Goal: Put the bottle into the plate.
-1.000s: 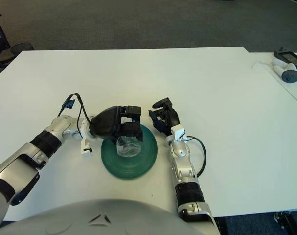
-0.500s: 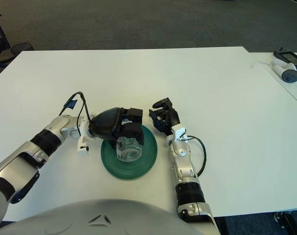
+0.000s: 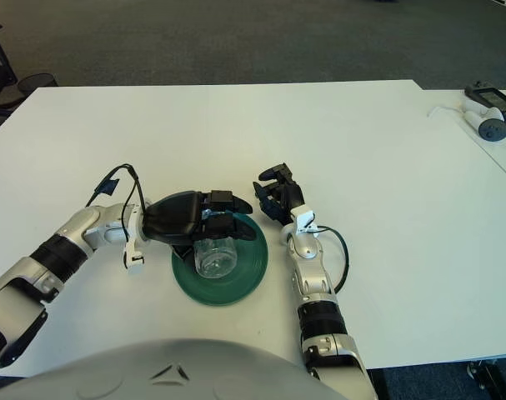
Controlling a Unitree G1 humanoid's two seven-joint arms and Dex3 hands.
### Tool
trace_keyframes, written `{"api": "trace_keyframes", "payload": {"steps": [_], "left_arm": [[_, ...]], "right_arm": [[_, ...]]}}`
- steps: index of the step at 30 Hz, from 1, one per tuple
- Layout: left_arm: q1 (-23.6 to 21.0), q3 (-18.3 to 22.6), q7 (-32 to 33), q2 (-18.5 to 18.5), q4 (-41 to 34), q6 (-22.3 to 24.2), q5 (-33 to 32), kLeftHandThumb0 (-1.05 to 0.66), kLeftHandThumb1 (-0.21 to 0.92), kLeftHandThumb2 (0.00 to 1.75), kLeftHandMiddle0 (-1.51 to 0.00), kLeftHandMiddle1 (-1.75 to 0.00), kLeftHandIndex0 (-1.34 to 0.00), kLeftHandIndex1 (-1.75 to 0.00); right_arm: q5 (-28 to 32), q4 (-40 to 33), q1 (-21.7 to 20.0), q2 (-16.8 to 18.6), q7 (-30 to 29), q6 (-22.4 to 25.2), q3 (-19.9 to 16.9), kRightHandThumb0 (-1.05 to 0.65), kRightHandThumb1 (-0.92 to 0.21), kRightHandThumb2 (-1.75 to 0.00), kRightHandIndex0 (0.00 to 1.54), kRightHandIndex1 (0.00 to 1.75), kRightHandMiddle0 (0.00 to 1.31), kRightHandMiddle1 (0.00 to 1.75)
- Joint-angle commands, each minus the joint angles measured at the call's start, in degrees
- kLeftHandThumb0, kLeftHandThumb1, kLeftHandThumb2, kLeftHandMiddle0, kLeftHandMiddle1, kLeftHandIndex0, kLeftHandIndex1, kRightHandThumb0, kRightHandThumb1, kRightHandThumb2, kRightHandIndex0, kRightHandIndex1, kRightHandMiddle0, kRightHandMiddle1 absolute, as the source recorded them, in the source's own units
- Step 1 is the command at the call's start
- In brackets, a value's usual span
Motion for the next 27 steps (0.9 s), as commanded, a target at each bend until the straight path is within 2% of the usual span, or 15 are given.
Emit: {"api": "trace_keyframes", "payload": {"steps": [1, 4, 6, 13, 18, 21, 27], "left_arm": [[-1.3, 2.8, 0.9, -0.2, -0.6, 0.0, 1.2, -0.99, 0.92, 1.03, -0.02, -0.04, 0.0, -0.19], [-1.6, 3.5, 1.2, 0.3, -1.7, 0.0, 4.6, -1.02, 0.92, 1.02, -0.01, -0.02, 0.0, -0.11], [-1.7, 3.9, 1.6, 0.5, -1.9, 0.1, 6.4, -1.04, 0.92, 1.0, 0.0, -0.01, 0.0, -0.07], [-2.3, 4.9, 3.3, 1.0, -3.1, 0.6, 11.4, -1.05, 0.92, 0.97, 0.0, 0.0, 0.0, -0.01], [-2.8, 4.8, 3.4, 1.0, -2.5, 0.2, 11.5, -1.05, 0.92, 0.96, 0.0, 0.0, 0.0, 0.0], [-3.4, 4.6, 3.1, 0.9, -1.4, -0.4, 10.6, -1.05, 0.92, 0.95, 0.0, 0.0, 0.0, 0.0], [-4.3, 4.3, 2.3, 0.9, 0.0, -1.1, 9.4, -1.05, 0.92, 0.93, 0.0, 0.0, 0.0, 0.0]], "right_arm": [[0.2, 6.8, 4.1, -0.8, 0.5, 8.9, -0.4, 0.0, -0.92, -0.42, 0.33, 1.43, 0.19, 1.72], [0.5, 2.2, 6.4, -1.0, 1.7, 11.0, 0.2, 0.0, -0.92, -0.42, 0.37, 1.4, 0.15, 1.74], [1.0, 2.1, 6.1, -0.8, 2.1, 11.8, 0.0, 0.0, -0.92, -0.43, 0.3, 1.52, 0.19, 1.66], [2.0, -2.9, 7.2, 0.5, 1.7, 17.0, -0.3, 0.0, -0.92, -0.43, 0.26, 1.58, 0.23, 1.61], [2.3, -4.5, 8.2, 1.0, 1.3, 16.6, -0.2, 0.0, -0.92, -0.43, 0.26, 1.59, 0.23, 1.6], [2.9, -5.1, 8.9, 1.3, 1.9, 14.6, 0.0, 0.24, -0.85, -0.42, 0.43, 1.49, 0.08, 1.4], [3.1, -6.5, 10.0, 0.8, 3.6, 13.0, 0.7, 0.36, -0.73, -0.57, 0.52, 1.47, 0.01, 1.29]]}}
